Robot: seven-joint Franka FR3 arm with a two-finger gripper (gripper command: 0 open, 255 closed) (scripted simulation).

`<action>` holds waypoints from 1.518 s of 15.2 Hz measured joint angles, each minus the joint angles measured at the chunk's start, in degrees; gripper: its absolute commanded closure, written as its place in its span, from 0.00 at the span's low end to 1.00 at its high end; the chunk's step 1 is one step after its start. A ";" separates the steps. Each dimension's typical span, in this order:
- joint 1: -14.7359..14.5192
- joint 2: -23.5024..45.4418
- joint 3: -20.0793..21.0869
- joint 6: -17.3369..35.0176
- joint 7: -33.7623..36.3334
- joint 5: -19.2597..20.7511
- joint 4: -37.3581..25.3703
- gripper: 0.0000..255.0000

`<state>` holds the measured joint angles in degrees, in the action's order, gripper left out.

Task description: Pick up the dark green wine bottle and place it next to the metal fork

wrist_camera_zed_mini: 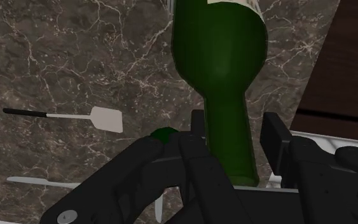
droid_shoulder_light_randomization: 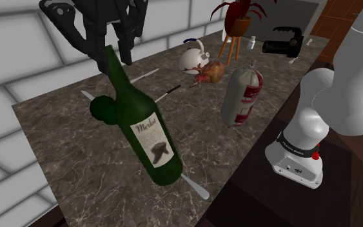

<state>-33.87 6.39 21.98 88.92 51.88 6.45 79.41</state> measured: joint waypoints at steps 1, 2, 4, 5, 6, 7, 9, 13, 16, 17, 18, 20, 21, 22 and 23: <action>-0.04 -0.14 0.05 0.79 0.19 -0.04 0.93 1.00; -0.03 -0.46 0.07 1.65 0.33 -0.15 2.10 1.00; 0.12 -1.12 0.00 3.41 0.36 -0.41 4.47 1.00; 0.16 -1.16 -0.02 4.30 0.38 -0.43 5.40 1.00; 0.22 -1.38 -0.05 4.98 0.38 -0.51 6.29 1.00; 0.27 -1.77 -0.06 5.79 0.44 -0.64 7.46 1.00; 0.27 -1.88 -0.05 7.44 0.61 -0.66 9.22 1.00; 0.47 -2.66 -0.18 10.84 0.61 -0.94 13.32 1.00; 0.57 -3.06 -0.23 12.53 0.59 -0.99 14.95 1.00; 0.54 -3.14 -0.21 12.73 0.65 -0.99 15.09 1.00; 0.53 -3.05 -0.20 12.79 0.66 -0.95 15.01 1.00; 0.55 -3.01 -0.21 12.67 0.63 -0.96 14.92 1.00; 0.55 -2.97 -0.21 12.65 0.61 -0.95 14.87 1.00; 0.57 -3.11 -0.22 12.79 0.59 -0.99 15.07 0.00; 0.58 -3.02 -0.23 12.81 0.59 -1.00 15.26 0.00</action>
<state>-33.28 3.37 21.74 101.73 52.48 5.45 94.68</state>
